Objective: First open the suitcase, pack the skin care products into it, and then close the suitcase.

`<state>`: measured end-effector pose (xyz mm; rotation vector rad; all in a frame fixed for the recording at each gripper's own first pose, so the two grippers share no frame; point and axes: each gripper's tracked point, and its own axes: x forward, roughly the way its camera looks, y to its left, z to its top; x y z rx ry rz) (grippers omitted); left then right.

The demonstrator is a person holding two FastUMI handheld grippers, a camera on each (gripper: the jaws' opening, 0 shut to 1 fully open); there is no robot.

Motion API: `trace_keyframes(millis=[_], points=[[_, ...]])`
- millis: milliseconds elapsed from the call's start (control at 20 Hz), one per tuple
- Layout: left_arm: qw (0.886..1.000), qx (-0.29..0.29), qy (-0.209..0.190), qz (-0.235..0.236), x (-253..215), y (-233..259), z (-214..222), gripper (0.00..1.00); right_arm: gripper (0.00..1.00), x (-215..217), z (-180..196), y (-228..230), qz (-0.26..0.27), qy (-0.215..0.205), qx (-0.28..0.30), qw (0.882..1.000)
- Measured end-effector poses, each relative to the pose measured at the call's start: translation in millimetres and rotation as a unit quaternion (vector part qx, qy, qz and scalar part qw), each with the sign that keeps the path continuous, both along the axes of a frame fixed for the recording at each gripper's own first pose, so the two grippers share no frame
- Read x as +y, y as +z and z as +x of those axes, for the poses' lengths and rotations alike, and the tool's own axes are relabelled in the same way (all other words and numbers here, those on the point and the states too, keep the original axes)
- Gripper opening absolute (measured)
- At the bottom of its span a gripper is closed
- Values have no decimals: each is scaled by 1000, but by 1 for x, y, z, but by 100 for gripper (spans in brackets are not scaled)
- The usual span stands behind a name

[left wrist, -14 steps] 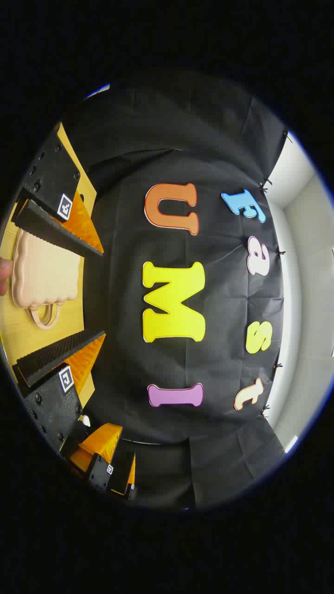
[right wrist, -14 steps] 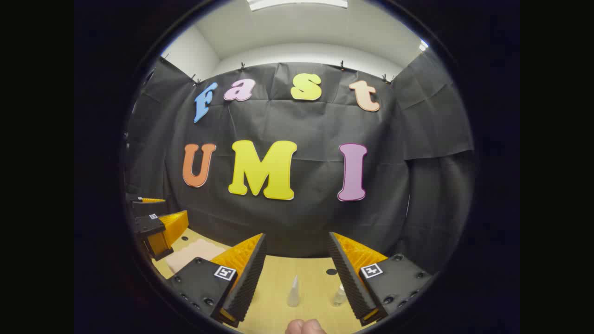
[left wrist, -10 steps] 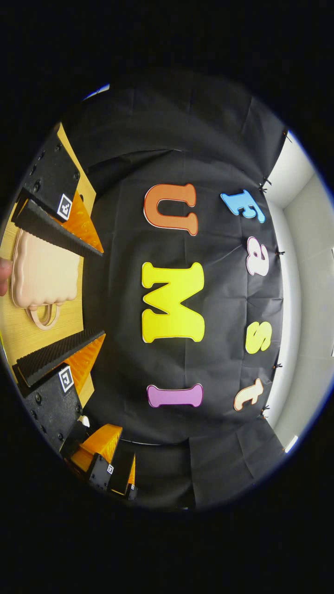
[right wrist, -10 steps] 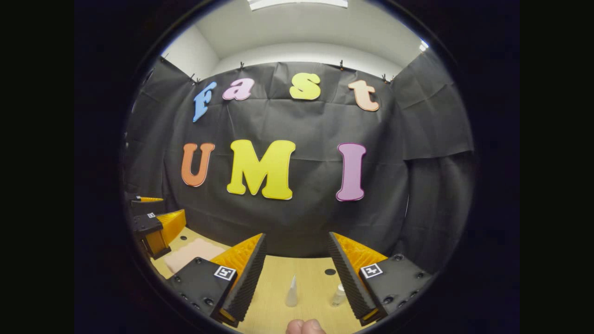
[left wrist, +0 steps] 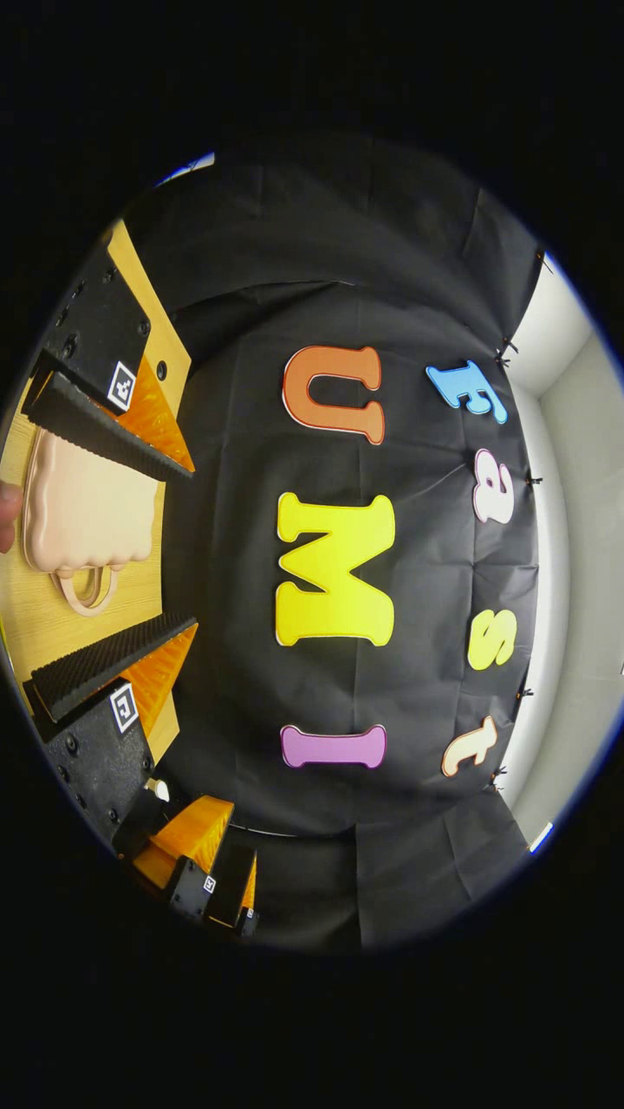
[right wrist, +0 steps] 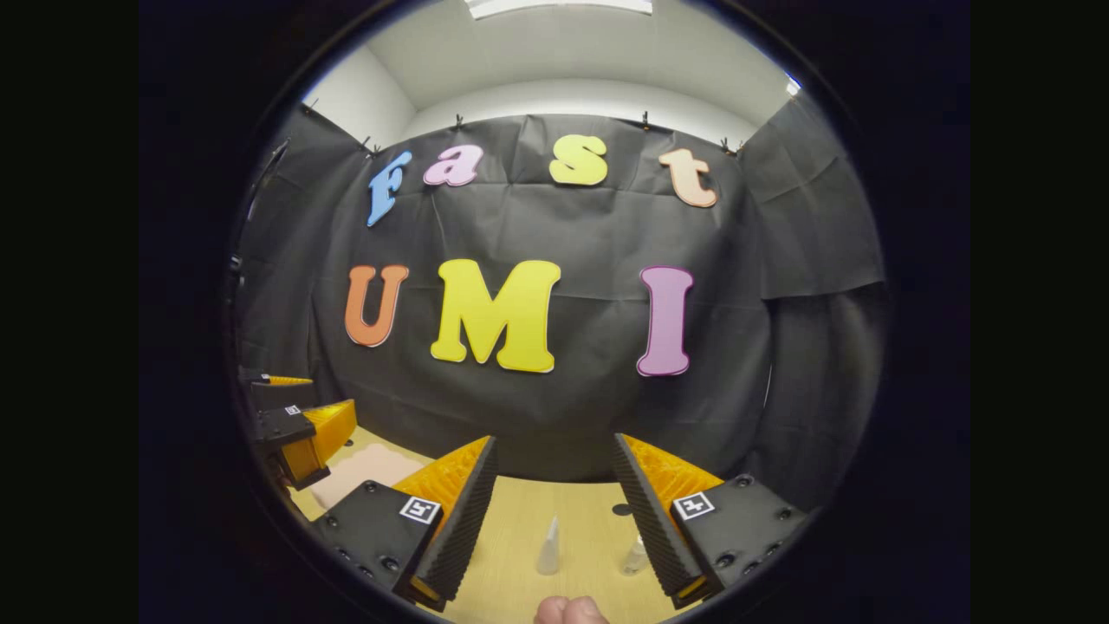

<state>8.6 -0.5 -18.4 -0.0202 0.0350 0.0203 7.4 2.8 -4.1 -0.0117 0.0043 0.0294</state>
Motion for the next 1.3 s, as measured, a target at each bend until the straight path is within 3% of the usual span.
trace_keyframes(millis=[450,750,900,1050,1150,1300], points=[[997,48,-55,40,-36,-47,7,100,79,-32,1,-36,-14,-10,42,999],[974,118,-111,156,-70,-123,21,99,78,-87,-4,-60,-32,-45,68,996],[945,158,-120,260,-73,-163,39,99,78,-114,-9,-81,-28,-62,90,994],[900,199,-138,362,-71,-205,58,98,78,-137,-8,-101,-9,-83,117,990],[878,220,-144,401,-70,-225,62,97,79,-148,-4,-101,0,-93,117,989],[854,256,-138,430,-64,-245,69,88,79,-156,1,-97,7,-99,108,989]])
